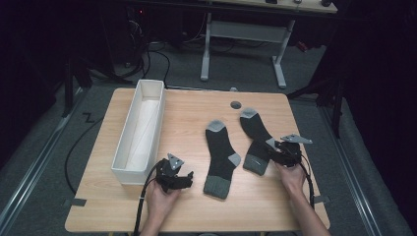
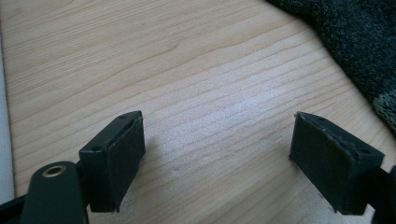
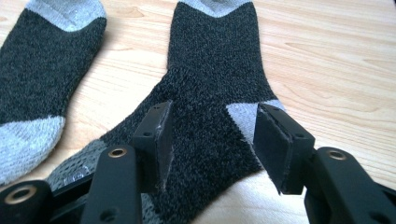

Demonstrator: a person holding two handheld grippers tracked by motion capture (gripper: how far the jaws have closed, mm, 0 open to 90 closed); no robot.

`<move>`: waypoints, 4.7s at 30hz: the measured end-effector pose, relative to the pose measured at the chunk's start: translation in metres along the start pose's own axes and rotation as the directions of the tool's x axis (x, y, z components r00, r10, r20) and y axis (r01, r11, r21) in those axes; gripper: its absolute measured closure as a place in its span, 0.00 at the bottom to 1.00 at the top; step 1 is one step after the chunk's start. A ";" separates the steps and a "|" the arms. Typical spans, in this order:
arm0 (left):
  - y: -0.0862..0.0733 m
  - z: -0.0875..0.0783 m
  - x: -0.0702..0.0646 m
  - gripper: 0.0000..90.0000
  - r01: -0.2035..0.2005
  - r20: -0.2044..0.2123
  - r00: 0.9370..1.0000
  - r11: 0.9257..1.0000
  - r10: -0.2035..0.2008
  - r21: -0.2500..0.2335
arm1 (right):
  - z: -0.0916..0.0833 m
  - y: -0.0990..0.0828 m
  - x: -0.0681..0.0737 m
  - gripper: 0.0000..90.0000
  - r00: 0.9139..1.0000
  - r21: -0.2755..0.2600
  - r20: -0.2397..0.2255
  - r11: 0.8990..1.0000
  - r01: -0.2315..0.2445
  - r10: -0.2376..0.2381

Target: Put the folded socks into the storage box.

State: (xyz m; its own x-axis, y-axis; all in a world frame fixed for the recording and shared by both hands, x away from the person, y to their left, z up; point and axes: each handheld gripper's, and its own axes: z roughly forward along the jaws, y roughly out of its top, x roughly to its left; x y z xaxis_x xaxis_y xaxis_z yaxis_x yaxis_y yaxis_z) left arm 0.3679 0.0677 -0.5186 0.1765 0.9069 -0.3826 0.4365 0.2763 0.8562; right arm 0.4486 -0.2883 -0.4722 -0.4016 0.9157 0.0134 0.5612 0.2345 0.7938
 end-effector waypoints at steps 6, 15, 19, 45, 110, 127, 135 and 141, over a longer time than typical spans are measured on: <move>0.000 0.000 0.000 0.21 -0.001 0.000 1.000 1.000 0.001 0.000 | 0.003 0.001 0.001 0.54 1.000 -0.003 -0.011 1.000 -0.009 0.009; 0.000 0.000 0.000 0.21 -0.001 0.002 1.000 1.000 0.001 0.000 | 0.010 0.006 0.005 0.53 0.999 -0.001 0.022 0.999 0.040 -0.040; 0.000 0.000 0.000 0.21 0.000 0.000 1.000 1.000 0.000 -0.002 | 0.016 0.007 -0.003 0.55 1.000 -0.019 0.013 1.000 -0.011 0.012; 0.000 -0.001 0.000 0.22 -0.001 0.006 1.000 1.000 0.001 0.000 | 0.025 -0.001 0.001 0.80 0.995 0.197 -0.011 0.976 0.098 -0.098; 0.000 0.001 -0.001 0.25 0.005 -0.010 1.000 1.000 -0.005 -0.012 | -0.045 0.052 0.009 0.92 0.997 0.043 -0.054 0.998 0.055 -0.053; 0.000 0.000 0.000 0.25 0.005 -0.011 1.000 1.000 -0.005 -0.012 | -0.055 0.074 0.015 0.92 0.996 0.014 -0.058 0.997 0.073 -0.072; 0.000 0.001 -0.001 0.25 0.006 -0.011 1.000 1.000 -0.006 -0.013 | -0.061 0.086 0.020 0.92 0.995 -0.016 -0.075 0.997 0.069 -0.070; 0.000 0.001 0.000 0.25 0.006 -0.012 1.000 1.000 -0.006 -0.013 | -0.062 0.100 0.030 0.92 0.993 -0.033 -0.086 0.996 0.083 -0.086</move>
State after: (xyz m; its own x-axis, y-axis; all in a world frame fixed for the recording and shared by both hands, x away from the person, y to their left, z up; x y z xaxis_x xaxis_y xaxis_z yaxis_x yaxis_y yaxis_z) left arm 0.3686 0.0672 -0.5182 0.1636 0.9090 -0.3834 0.4264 0.2853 0.8584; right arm 0.4476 -0.2581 -0.3550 -0.5087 0.8610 -0.0027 0.5020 0.2991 0.8115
